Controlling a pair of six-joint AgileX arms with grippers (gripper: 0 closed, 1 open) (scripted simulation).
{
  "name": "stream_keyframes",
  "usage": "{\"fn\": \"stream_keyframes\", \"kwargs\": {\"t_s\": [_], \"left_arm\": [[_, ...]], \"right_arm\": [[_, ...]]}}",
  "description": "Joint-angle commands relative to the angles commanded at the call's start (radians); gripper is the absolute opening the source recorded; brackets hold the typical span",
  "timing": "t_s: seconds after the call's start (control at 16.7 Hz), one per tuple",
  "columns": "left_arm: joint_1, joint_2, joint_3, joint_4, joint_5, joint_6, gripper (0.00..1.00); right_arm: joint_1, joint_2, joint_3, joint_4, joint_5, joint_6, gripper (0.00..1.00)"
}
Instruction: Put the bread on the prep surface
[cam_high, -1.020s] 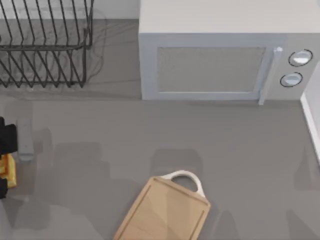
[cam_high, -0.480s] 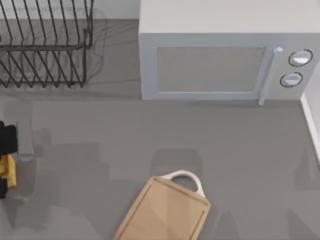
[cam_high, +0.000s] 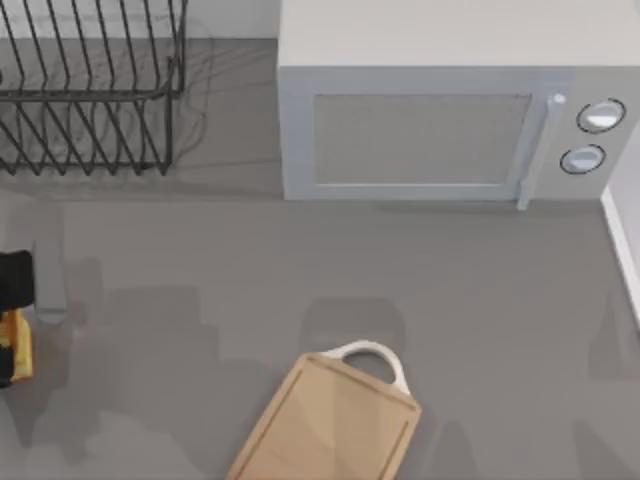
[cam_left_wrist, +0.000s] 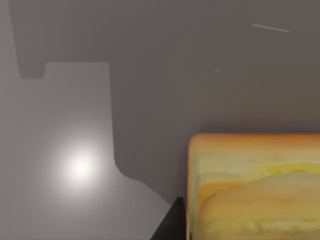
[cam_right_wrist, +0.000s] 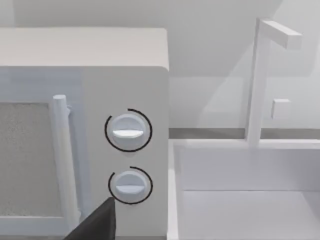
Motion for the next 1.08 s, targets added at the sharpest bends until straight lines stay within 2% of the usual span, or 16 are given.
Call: {"fn": "stream_keyframes", "kwargs": {"t_s": [0.54,1.08], "left_arm": [[-0.002,-0.023,0.017,-0.035,0.002,-0.006,0.0],[-0.005,-0.16,0.24,-0.41,0.002,-0.012,0.0]], "right_arm": [[0.0,0.0,0.0,0.0,0.0,0.0,1.0],[0.0,0.0,0.0,0.0,0.0,0.0,1.0]]}}
